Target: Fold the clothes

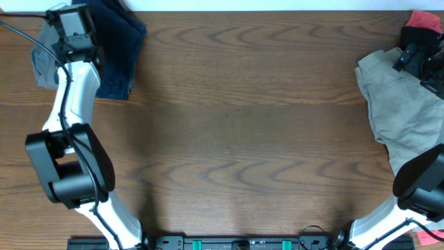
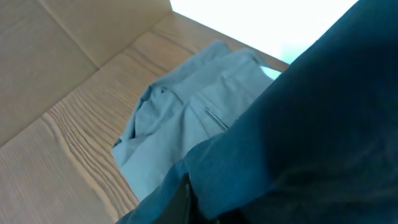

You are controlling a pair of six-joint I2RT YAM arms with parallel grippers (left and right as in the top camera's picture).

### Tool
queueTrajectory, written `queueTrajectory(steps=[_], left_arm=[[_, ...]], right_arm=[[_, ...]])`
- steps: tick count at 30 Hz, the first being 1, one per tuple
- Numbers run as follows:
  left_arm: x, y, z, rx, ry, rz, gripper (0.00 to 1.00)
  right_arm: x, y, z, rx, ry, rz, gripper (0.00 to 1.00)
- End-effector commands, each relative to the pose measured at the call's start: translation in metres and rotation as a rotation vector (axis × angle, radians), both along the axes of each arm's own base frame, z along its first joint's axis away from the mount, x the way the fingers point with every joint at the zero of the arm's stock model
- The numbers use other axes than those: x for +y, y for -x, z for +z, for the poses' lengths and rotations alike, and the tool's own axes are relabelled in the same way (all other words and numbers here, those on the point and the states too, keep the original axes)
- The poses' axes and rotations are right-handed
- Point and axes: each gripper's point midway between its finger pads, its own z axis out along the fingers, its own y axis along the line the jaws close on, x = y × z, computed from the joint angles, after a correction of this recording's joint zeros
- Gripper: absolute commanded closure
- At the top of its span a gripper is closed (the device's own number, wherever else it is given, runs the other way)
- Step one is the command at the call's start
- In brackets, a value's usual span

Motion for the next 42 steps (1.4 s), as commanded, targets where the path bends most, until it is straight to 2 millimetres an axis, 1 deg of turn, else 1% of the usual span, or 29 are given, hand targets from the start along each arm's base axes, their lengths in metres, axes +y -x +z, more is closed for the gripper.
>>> queueTrajectory(steps=[1,3,5,7,8,9,10,13,14,16,17,18,19,21,24,26,27,30,33,38,42], left_arm=[[0.020,-0.005,-0.004,-0.036,-0.009,0.059,0.77],[0.028,-0.010,-0.011,-0.045,-0.022,0.063,0.71],[0.035,-0.013,-0.013,-0.037,-0.056,0.048,0.70],[0.039,-0.014,-0.011,-0.025,-0.084,0.033,0.68],[0.039,-0.014,-0.010,-0.022,-0.090,0.030,0.62],[0.040,-0.014,-0.008,-0.022,-0.096,0.026,0.49],[0.040,-0.013,-0.006,-0.019,-0.101,0.022,0.44],[0.035,-0.009,0.003,-0.009,-0.103,0.014,0.43],[0.032,-0.007,0.007,-0.005,-0.101,0.010,0.40],[0.025,-0.001,0.018,0.000,-0.098,0.001,0.27],[0.021,0.001,0.025,-0.004,-0.094,-0.003,0.19],[0.016,0.004,0.031,-0.006,-0.089,-0.006,0.08],[0.010,0.008,0.038,0.000,-0.088,-0.016,0.02],[-0.005,0.018,0.051,0.022,-0.082,-0.039,0.02],[-0.033,0.039,0.072,0.024,-0.036,-0.057,0.02],[-0.054,0.054,0.084,0.022,0.014,-0.073,0.02],[-0.067,0.064,0.086,0.035,0.054,-0.099,0.02],[-0.106,0.093,0.088,0.065,0.217,-0.163,0.02],[-0.135,0.122,0.088,0.104,0.321,-0.191,0.02],[-0.174,0.164,0.085,0.159,0.332,-0.289,0.02],[-0.206,0.201,0.075,0.165,0.325,-0.397,0.03]], right_arm=[[-0.003,0.001,0.002,-0.001,0.009,0.004,0.01],[-0.003,0.001,0.002,-0.001,0.009,0.004,0.01],[-0.003,0.001,0.002,-0.001,0.009,0.004,0.01],[-0.003,0.001,0.002,-0.001,0.008,0.004,0.01],[-0.003,0.001,0.002,-0.001,0.009,0.004,0.01],[-0.003,0.001,0.002,-0.001,0.008,0.004,0.01],[-0.003,0.001,0.002,-0.001,0.008,0.004,0.01],[-0.003,0.001,0.002,-0.001,0.009,0.004,0.01],[-0.003,0.001,0.002,-0.001,0.008,0.004,0.01],[-0.003,0.001,0.002,-0.001,0.008,0.004,0.01],[-0.003,0.001,0.002,-0.001,0.008,0.004,0.01],[-0.003,0.001,0.002,-0.001,0.009,0.004,0.01],[-0.003,0.001,0.002,-0.001,0.008,0.003,0.01],[-0.003,0.001,0.002,-0.001,0.008,0.004,0.01],[-0.003,0.001,0.002,-0.001,0.009,0.004,0.01],[-0.003,0.001,0.002,-0.001,0.008,0.003,0.01],[-0.003,0.001,0.002,-0.001,0.008,0.004,0.01],[-0.003,0.001,0.002,-0.001,0.009,0.004,0.01],[-0.003,0.001,0.002,-0.001,0.009,0.004,0.01],[-0.003,0.001,0.002,-0.001,0.009,0.004,0.01],[-0.003,0.001,0.002,-0.001,0.008,0.004,0.01]])
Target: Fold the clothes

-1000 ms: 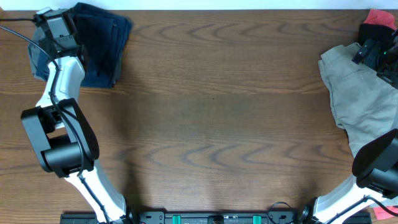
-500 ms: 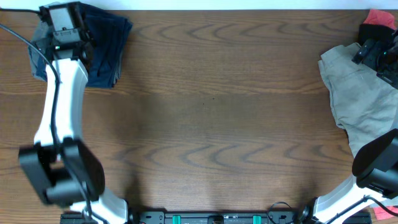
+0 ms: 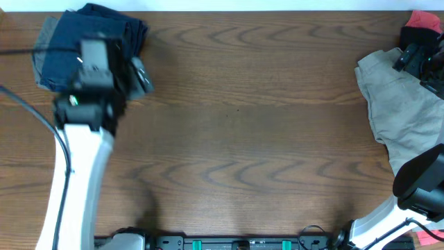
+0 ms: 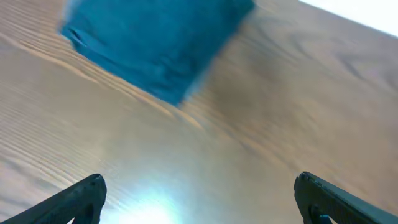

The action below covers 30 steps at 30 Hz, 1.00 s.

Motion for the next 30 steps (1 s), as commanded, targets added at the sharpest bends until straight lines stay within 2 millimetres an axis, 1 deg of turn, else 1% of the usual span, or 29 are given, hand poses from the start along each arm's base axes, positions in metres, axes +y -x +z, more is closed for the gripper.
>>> queueTrajectory(steps=[1,3,6,8,10,12,19,30], left_arm=[[-0.027,0.032,-0.012,-0.005,0.033,-0.082,0.02],[-0.044,0.052,-0.022,-0.009,0.039,-0.150,0.02],[-0.075,0.082,-0.042,0.011,0.101,-0.274,0.03],[-0.088,0.096,-0.053,0.033,0.128,-0.333,0.02],[-0.094,0.105,-0.061,0.051,0.124,-0.366,0.03],[-0.096,0.109,-0.066,0.064,0.120,-0.381,0.02],[-0.098,0.107,-0.073,0.091,0.112,-0.381,0.02],[-0.095,0.107,-0.075,0.103,0.099,-0.374,0.03]], right_arm=[[-0.003,0.001,0.002,-0.001,0.009,0.004,0.01],[-0.003,0.001,0.002,-0.001,0.009,0.004,0.01],[-0.003,0.001,0.002,-0.001,0.009,0.004,0.01],[-0.003,0.001,0.002,-0.001,0.009,0.004,0.01],[-0.003,0.001,0.002,-0.001,0.008,0.004,0.01],[-0.003,0.001,0.002,-0.001,0.009,0.004,0.01],[-0.003,0.001,0.002,-0.001,0.008,0.004,0.01],[-0.003,0.001,0.002,-0.001,0.009,0.004,0.01]])
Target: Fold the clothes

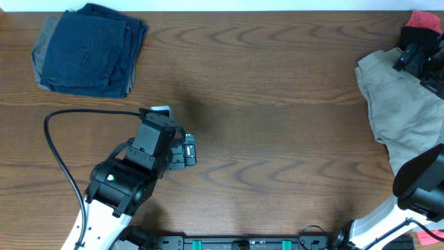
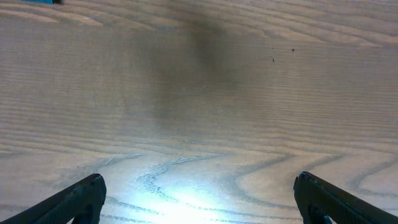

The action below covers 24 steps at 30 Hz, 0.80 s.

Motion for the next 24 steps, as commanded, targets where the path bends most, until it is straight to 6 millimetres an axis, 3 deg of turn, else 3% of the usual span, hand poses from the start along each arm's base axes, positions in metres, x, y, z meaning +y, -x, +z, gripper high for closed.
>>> queueTrajectory(steps=[1,8,17,24], left_arm=[[0.001,0.000,-0.002,0.005,-0.006,0.009,0.02],[0.010,0.005,-0.014,-0.022,0.010,0.039,0.02],[0.048,-0.004,-0.051,-0.284,0.164,0.196,0.02],[0.058,-0.011,-0.033,-0.604,0.163,0.091,0.02]], right_arm=[[-0.003,0.001,0.002,-0.001,0.008,0.004,0.01],[-0.003,0.001,0.002,-0.001,0.008,0.004,0.01],[-0.003,0.001,0.002,-0.001,0.009,0.004,0.01],[-0.003,0.001,0.002,-0.001,0.009,0.004,0.01]])
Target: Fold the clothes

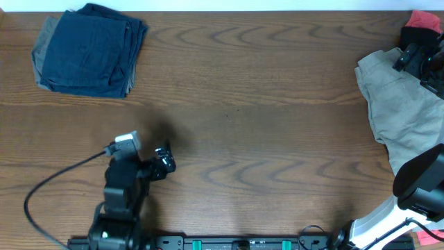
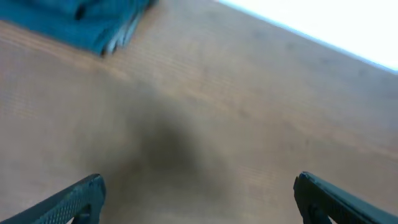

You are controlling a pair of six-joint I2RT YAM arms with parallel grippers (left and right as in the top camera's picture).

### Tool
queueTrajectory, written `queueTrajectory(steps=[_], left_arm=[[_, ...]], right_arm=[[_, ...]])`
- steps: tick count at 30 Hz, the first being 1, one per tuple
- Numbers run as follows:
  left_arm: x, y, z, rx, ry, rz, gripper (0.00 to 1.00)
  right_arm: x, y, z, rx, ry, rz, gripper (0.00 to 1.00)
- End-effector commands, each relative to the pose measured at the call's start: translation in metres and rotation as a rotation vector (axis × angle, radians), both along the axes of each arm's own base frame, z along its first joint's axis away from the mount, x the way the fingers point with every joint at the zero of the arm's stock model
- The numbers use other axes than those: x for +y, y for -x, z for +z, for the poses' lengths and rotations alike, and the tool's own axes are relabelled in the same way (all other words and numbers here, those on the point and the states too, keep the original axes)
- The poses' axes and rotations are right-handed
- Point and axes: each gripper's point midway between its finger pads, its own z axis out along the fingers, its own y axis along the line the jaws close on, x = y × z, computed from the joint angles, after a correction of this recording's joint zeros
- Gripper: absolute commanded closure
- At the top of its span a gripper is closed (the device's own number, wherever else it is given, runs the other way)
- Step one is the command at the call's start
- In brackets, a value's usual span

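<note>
A folded navy garment (image 1: pixel 89 48) lies at the far left corner on top of a grey one (image 1: pixel 43 47); its corner (image 2: pixel 93 25) shows blurred in the left wrist view. My left gripper (image 1: pixel 165 161) hangs over bare table near the front left, open and empty, with its fingertips (image 2: pixel 81 198) wide apart. A crumpled khaki garment (image 1: pixel 402 104) lies at the right edge. My right gripper (image 1: pixel 411 55) sits at the garment's far end; whether it grips the cloth does not show.
A red cloth (image 1: pixel 423 21) lies at the far right corner behind the right gripper. The wooden table (image 1: pixel 263 139) spreads between the two piles. The left arm's cable (image 1: pixel 62 177) trails across the front left.
My left arm has drawn back toward the front edge and left, still open. Its wrist camera now tilts up and sees the navy stack's corner. The right arm has not moved.
My left gripper was at the navy garment on the far-left stack. Then it stood open just off that stack, the garment lying folded. Then it was over the middle left of the table, and now near the front edge. The khaki pile stayed unchanged.
</note>
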Motion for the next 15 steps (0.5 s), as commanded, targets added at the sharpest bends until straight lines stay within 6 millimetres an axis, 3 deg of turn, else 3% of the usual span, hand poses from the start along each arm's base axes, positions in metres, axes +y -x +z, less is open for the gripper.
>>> queueTrajectory(steps=[1,6,15], left_arm=[[0.001,0.000,0.014,-0.129,-0.066,-0.055,0.02],[0.018,0.001,0.022,-0.232,-0.085,0.012,0.02],[0.020,-0.003,0.018,-0.329,-0.095,0.022,0.02]], right_arm=[[-0.003,0.001,0.002,0.000,0.008,0.004,0.01],[-0.003,0.001,0.002,0.000,0.008,0.004,0.01],[-0.003,0.001,0.002,-0.001,0.009,0.004,0.01]])
